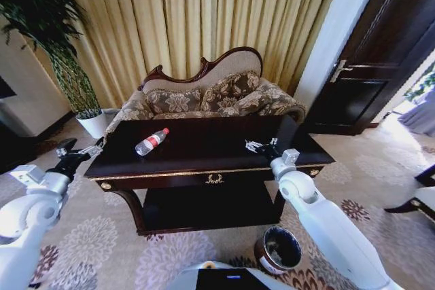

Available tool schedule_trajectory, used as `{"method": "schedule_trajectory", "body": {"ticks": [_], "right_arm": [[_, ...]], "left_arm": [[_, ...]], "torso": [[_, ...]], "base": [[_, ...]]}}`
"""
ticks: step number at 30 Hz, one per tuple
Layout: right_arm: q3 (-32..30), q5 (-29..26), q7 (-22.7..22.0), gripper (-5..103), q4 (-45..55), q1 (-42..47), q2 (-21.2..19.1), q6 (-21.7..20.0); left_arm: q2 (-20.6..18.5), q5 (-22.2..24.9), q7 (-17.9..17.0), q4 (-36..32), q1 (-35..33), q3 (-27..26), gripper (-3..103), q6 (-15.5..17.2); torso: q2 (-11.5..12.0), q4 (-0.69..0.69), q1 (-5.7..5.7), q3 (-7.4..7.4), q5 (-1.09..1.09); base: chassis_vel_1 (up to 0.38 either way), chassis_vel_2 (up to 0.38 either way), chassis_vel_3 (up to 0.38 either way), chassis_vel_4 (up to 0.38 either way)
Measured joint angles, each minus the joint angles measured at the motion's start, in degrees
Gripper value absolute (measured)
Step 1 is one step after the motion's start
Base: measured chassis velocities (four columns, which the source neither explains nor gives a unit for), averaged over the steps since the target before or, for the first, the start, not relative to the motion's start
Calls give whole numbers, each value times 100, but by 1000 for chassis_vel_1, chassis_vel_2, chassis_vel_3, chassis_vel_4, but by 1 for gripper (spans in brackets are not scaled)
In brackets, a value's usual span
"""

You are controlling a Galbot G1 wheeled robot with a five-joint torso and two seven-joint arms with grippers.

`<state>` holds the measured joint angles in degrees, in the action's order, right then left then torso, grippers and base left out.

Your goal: Move to the front of the table and place the trash on the table into the trash bin.

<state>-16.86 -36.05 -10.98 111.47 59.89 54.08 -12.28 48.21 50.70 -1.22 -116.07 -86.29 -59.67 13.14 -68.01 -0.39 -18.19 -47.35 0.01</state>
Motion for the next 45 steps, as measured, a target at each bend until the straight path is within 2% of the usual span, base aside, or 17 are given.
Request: {"method": "schedule_trajectory", "body": {"ticks": [8, 11, 15, 18, 19, 21, 26, 29, 31, 32, 34, 35, 38, 39, 42, 45], "right_arm": [[-18, 122, 2, 100, -2, 25, 37, 12], [-8, 130, 12, 100, -3, 60, 64, 103], [-4, 134, 24, 100, 5, 96, 73, 128], [8, 145, 31, 100, 30, 110, 71, 132], [8, 145, 31, 100, 30, 110, 71, 132], [11, 146, 33, 100, 37, 109, 71, 133], [8, 155, 34, 100, 37, 119, 79, 150], [-7, 170, 46, 100, 37, 144, 79, 177], [-26, 192, 65, 100, 26, 168, 87, 212], [-26, 192, 65, 100, 26, 168, 87, 212], [-49, 196, 70, 100, 16, 193, 95, 229], [-49, 196, 70, 100, 16, 193, 95, 229], [-91, 193, 75, 100, -20, 202, 84, 247], [-91, 193, 75, 100, -20, 202, 84, 247], [-106, 175, 85, 100, -83, 184, 57, 261], [-104, 174, 96, 100, -132, 162, 55, 265]], "left_arm": [[-142, 29, 0, 17, 87, 151, 100, 19], [-378, 367, -30, 86, 312, 275, 100, 239], [-662, 517, 58, 275, 489, 389, 100, 330], [-1066, 485, 255, 646, 749, 688, 100, 299], [-1066, 485, 255, 646, 749, 688, 100, 299], [-1350, 598, 287, 899, 1063, 981, 100, 332], [-1687, 841, 390, 1159, 1749, 1559, 100, 795], [-1738, 909, 392, 1228, 2154, 1879, 100, 915], [-1747, 1076, 306, 1274, 2690, 2329, 100, 1054], [-1747, 1076, 306, 1274, 2690, 2329, 100, 1054], [-1702, 1245, 18, 1268, 3210, 2931, 100, 1233], [-1702, 1245, 18, 1268, 3210, 2931, 100, 1233], [-1564, 1332, -362, 1167, 3614, 3500, 100, 1449], [-1564, 1332, -362, 1167, 3614, 3500, 100, 1449], [-1417, 1486, -902, 1042, 3828, 3884, 100, 1754], [-1346, 1516, -1039, 1046, 3883, 4048, 100, 1838]], "torso": [[1, 0, -1, -1, 0], [0, -1, -1, 0, 0], [-1, -1, 1, 1, 0], [-1, 1, 1, 0, -1], [-1, 1, 1, 0, -1], [0, -2, 1, 0, 0], [0, 1, 0, 0, 0], [-1, 1, 1, 0, 0], [0, -2, 0, 0, 1], [0, -2, 0, 0, 1], [0, -2, 0, -1, 1], [0, -2, 0, -1, 1], [0, -1, -1, -1, 1], [0, -1, -1, -1, 1], [0, -1, 0, -1, 1], [0, 0, 0, 0, 1]], "base": [[-41, 44, 53, -45], [0, 0, 0, 0], [0, 0, 0, 0], [0, 0, 0, 0], [0, 0, 0, 0], [0, 0, 0, 0], [0, 0, 0, 0], [0, 0, 0, 0], [0, 0, 0, 0], [0, 0, 0, 0], [0, 0, 0, 0], [0, 0, 0, 0], [0, 0, 0, 0], [0, 0, 0, 0], [0, 0, 0, 0], [0, 0, 0, 0]]}}
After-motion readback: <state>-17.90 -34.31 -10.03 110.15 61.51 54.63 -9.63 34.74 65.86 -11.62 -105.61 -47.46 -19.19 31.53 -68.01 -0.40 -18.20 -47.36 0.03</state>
